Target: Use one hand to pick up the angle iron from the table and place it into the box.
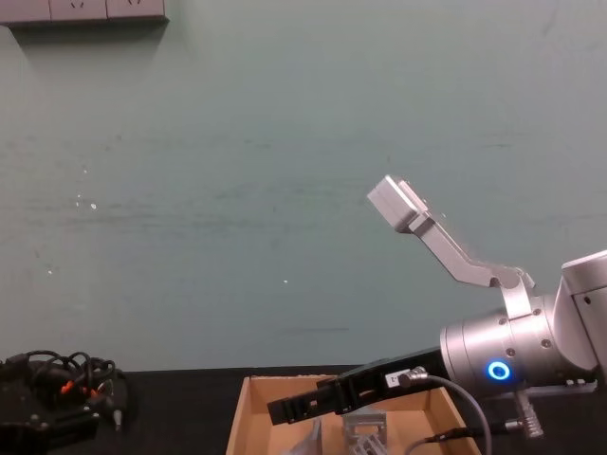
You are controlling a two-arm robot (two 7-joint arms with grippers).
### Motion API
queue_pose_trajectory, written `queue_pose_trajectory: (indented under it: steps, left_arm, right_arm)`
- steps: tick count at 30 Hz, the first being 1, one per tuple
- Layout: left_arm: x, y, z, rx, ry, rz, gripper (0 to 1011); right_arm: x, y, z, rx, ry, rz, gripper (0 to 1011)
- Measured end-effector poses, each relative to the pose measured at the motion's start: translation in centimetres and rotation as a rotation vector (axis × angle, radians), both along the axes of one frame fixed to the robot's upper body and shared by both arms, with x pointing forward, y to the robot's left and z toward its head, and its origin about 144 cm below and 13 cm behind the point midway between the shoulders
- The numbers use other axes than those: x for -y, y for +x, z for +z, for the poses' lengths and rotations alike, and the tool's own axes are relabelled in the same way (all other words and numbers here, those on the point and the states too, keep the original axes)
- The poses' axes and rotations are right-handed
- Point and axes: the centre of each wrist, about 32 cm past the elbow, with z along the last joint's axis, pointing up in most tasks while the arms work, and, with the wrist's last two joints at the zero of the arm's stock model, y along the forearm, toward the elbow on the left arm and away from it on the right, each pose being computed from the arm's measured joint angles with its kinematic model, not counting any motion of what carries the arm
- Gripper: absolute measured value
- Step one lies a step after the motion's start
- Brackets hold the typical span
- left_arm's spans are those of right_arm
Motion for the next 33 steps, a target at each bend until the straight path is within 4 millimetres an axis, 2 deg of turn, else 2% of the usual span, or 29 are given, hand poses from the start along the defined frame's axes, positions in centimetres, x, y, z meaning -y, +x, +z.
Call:
queue_pose_trajectory:
  steps: [6, 13, 20, 26, 33]
  left_arm:
    - [0.0, 0.0, 0.0, 0.0, 0.0, 0.0, 1000]
    - [0.0, 0.0, 0.0, 0.0, 0.0, 0.0, 1000]
    - [0.0, 0.0, 0.0, 0.0, 0.0, 0.0, 1000]
    - [0.0, 0.0, 0.0, 0.0, 0.0, 0.0, 1000]
    - [0.0, 0.0, 0.0, 0.0, 0.0, 0.0, 1000]
  right_arm:
    - [0.4, -0.7, 0.0, 0.039, 0.058, 0.031, 1000]
    - [1.6, -2.8, 0.4, 0.15, 0.158, 0.048, 1000]
    - [3.7, -7.2, 0.1, 0.325, 0.217, -0.02, 1000]
    - [4.9, -11.1, -0.7, 0.417, 0.16, -0.165, 1000]
    - [5.5, -13.0, -2.0, 0.425, 0.096, -0.275, 1000]
